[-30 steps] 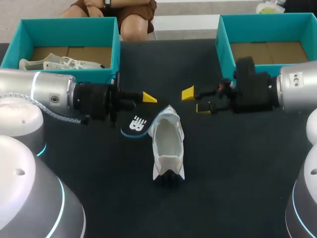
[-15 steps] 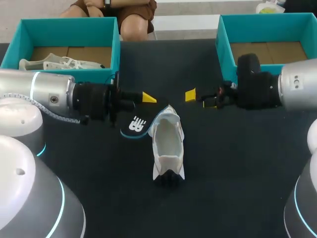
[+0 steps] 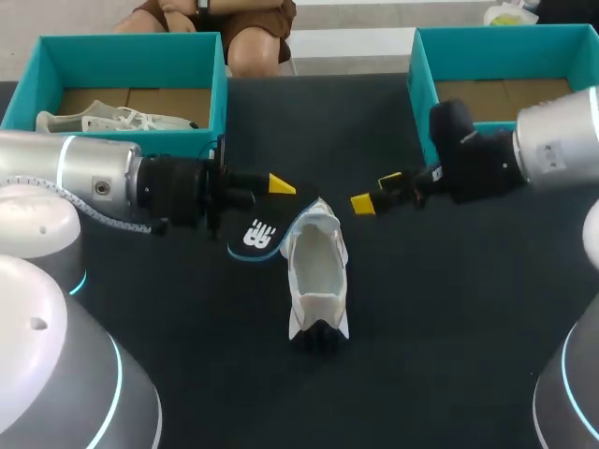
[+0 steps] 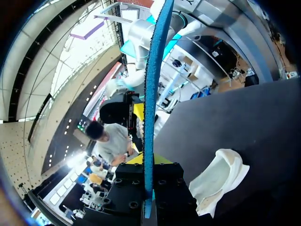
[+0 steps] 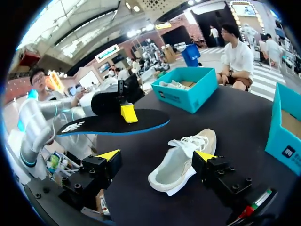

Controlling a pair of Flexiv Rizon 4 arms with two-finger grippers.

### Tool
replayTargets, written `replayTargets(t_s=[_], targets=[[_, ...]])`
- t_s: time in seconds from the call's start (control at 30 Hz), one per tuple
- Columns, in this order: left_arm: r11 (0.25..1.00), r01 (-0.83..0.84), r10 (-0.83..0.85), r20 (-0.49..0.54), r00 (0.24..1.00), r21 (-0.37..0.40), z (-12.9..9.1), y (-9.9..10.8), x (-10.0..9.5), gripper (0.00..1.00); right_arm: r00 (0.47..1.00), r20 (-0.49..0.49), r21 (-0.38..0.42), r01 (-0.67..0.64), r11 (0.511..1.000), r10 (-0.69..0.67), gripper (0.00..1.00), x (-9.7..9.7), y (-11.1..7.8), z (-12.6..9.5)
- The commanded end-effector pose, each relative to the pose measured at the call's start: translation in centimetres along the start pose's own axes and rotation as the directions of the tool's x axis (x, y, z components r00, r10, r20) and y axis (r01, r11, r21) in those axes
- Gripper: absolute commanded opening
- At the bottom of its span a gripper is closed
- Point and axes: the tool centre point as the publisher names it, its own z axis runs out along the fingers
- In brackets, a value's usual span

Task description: Take the shoe out of the shoebox, open the shoe tongue, remove and reinsert the insole, then place the shoe into the shoebox

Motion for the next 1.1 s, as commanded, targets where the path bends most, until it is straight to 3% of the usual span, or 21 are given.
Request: replayTargets(t_s=[0.03, 0.23, 0.3, 0.37, 0.4, 0.5, 0.57, 1.1], targets=[[1.0, 0.0, 0.0, -0.001, 1.0, -0.002, 0.0, -0.1, 0.0, 0.0, 0.995, -0.017, 0.115, 0.095, 0.989, -0.094, 1.0, -0.2, 1.0, 0.1], [1.0, 0.0, 0.0, -0.001, 1.0, -0.002, 0.0, -0.1, 0.0, 0.0, 0.995, -0.017, 0.115, 0.095, 0.989, -0.094, 1.0, -0.2, 1.0, 0.1], [1.0, 0.0, 0.0, -0.001, 1.0, -0.002, 0.0, -0.1, 0.0, 0.0, 0.95, -0.006, 0.149, 0.31, 0.939, -0.312, 1.0, -0.3, 0.6, 0.2], [1.0, 0.0, 0.0, -0.001, 1.0, -0.002, 0.0, -0.1, 0.0, 0.0, 0.889, 0.033, 0.2, 0.442, 0.874, -0.457, 1.0, 0.0, 0.0, 0.1], [1.0, 0.0, 0.0, -0.001, 1.0, -0.002, 0.0, -0.1, 0.0, 0.0, 0.889, 0.033, 0.2, 0.442, 0.874, -0.457, 1.0, 0.0, 0.0, 0.1], [1.0, 0.0, 0.0, -0.001, 1.0, -0.002, 0.0, -0.1, 0.0, 0.0, 0.798, 0.068, 0.207, 0.576, 0.791, -0.599, 1.0, -0.6, -1.8, -0.1], [1.0, 0.0, 0.0, -0.001, 1.0, -0.002, 0.0, -0.1, 0.0, 0.0, 0.822, 0.011, 0.241, 0.55, 0.8, -0.569, 1.0, -1.7, -2.6, -0.1], [1.0, 0.0, 0.0, -0.001, 1.0, -0.002, 0.0, -0.1, 0.0, 0.0, 0.822, 0.011, 0.241, 0.55, 0.8, -0.569, 1.0, -1.7, -2.6, -0.1]])
